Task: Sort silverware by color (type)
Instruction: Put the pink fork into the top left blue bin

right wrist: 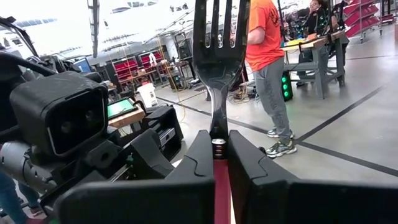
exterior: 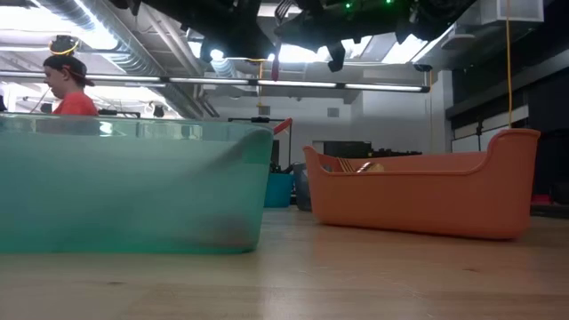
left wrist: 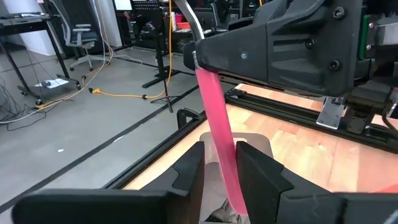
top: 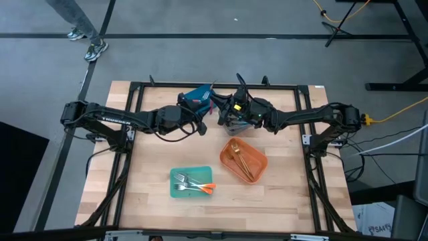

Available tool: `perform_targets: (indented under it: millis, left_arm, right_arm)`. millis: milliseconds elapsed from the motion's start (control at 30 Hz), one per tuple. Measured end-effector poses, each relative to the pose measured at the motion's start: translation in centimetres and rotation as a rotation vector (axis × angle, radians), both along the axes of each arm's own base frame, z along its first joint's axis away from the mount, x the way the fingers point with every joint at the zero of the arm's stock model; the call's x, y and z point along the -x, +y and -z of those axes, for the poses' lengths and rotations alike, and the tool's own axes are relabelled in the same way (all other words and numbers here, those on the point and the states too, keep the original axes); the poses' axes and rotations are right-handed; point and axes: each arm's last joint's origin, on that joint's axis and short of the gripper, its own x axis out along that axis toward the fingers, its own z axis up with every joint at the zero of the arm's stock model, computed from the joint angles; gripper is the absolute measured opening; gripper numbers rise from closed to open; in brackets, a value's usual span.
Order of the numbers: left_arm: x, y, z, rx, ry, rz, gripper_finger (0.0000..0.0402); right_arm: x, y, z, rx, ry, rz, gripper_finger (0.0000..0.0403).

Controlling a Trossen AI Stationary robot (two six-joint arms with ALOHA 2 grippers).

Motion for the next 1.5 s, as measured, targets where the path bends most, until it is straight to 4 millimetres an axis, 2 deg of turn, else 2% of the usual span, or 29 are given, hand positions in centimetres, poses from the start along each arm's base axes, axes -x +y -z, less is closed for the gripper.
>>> perform_targets:
  millis: [333, 733, 1300, 1500]
  left_arm:
    - [-0.1, -0.1, -0.1, 0.06, -0.053, 0.012, 0.0086]
    - [-0.1, -0.1, -0.1, 0.061, -0.055, 0.014, 0.0086]
    - [0.0, 0.0, -0.1, 0.058, -0.05, 0.001, 0.0085]
    - [0.0, 0.0, -0.1, 0.056, -0.046, 0.002, 0.0064]
  right_arm:
    - [0.0, 0.0, 0.0, 0.004, 0.002, -0.002, 0.0001]
    - [-0.1, 1.1, -0.4, 0.017, -0.036, -0.033, 0.0001]
    - [-0.4, 1.2, -0.1, 0.016, -0.053, -0.041, 0.0001]
    - [-0.4, 1.2, -0.2, 0.019, -0.06, -0.055, 0.0001]
